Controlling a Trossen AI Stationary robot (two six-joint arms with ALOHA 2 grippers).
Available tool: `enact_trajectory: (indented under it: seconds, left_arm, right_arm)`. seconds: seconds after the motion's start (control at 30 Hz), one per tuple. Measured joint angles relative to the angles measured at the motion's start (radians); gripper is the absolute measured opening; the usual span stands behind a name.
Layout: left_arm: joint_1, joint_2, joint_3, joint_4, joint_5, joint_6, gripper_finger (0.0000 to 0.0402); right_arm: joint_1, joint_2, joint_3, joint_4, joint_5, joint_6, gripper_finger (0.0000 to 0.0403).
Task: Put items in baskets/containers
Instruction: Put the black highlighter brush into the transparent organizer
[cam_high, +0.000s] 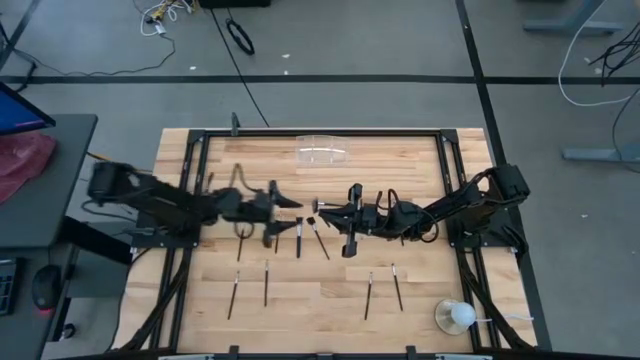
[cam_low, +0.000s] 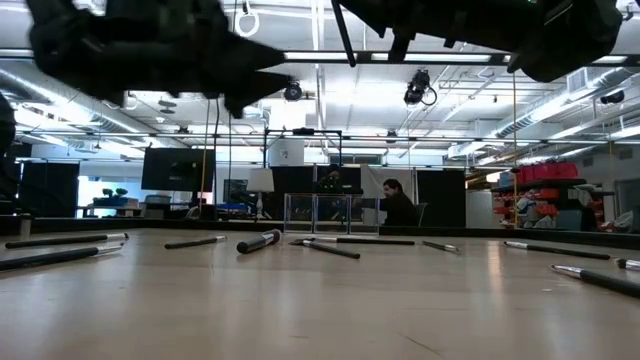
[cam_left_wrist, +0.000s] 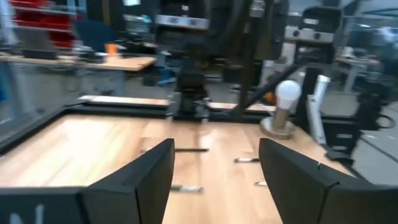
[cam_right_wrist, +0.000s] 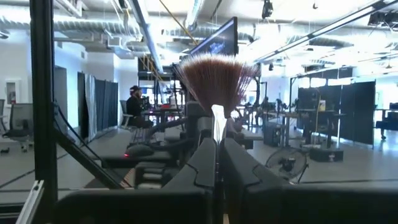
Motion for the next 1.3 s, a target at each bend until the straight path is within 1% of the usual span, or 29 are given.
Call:
enact_trajectory:
  seconds: [0.1, 0.17, 0.27, 0.37, 0.5, 0.73, 0.87, 0.97, 1.0, 1.07, 1.17, 1.23, 1.3]
  left_arm:
    - [0.000, 0.094, 0.089, 0.013, 0.066, 0.006, 0.0243]
    - [-0.001, 0.132, 0.130, 0.033, 0.082, 0.013, 0.0241]
    - [0.000, 0.151, 0.151, 0.087, 0.086, 0.026, 0.0232]
    - [0.008, 0.152, 0.163, 0.135, 0.091, 0.029, 0.0213]
    - [0.022, 0.152, 0.195, 0.120, 0.118, 0.028, 0.0180]
    - [0.023, 0.152, 0.218, 0.112, 0.121, 0.063, 0.0120]
    - [0.023, 0.152, 0.226, 0.108, 0.128, 0.070, 0.0073]
    - [0.023, 0.152, 0.226, 0.099, 0.155, 0.101, 0.0029]
    - [0.023, 0.152, 0.226, 0.092, 0.172, 0.115, 0.0024]
    - [0.023, 0.152, 0.226, 0.082, 0.184, 0.117, 0.0024]
    - [0.024, 0.152, 0.226, 0.062, 0.180, 0.114, 0.0024]
    - [0.036, 0.152, 0.229, 0.034, 0.162, 0.103, 0.0024]
    - [0.063, 0.152, 0.230, -0.006, 0.144, 0.089, 0.0024]
  right_arm:
    - [0.000, 0.000, 0.000, -0.005, 0.000, -0.002, 0.0007]
    - [0.000, 0.000, 0.000, -0.005, 0.000, -0.003, 0.0007]
    - [0.000, 0.000, 0.000, -0.008, 0.001, -0.009, 0.0007]
    - [0.000, 0.000, 0.000, -0.022, 0.002, -0.008, 0.0007]
    - [0.000, 0.000, 0.000, -0.028, 0.002, 0.003, 0.0007]
    - [0.000, 0.000, 0.000, -0.028, 0.003, 0.018, 0.0007]
    - [0.001, -0.002, 0.000, -0.029, 0.007, 0.017, 0.0007]
    - [0.001, -0.003, 0.000, -0.038, 0.008, 0.025, 0.0007]
    - [0.002, -0.003, 0.000, -0.046, 0.007, 0.031, 0.0009]
    - [0.002, -0.003, 0.000, -0.062, 0.001, 0.044, 0.0016]
    - [0.002, -0.012, -0.002, -0.091, 0.004, 0.072, 0.0038]
    - [0.001, -0.040, -0.012, -0.131, 0.024, 0.094, 0.0057]
    - [0.007, -0.099, -0.029, -0.199, 0.077, 0.097, 0.0077]
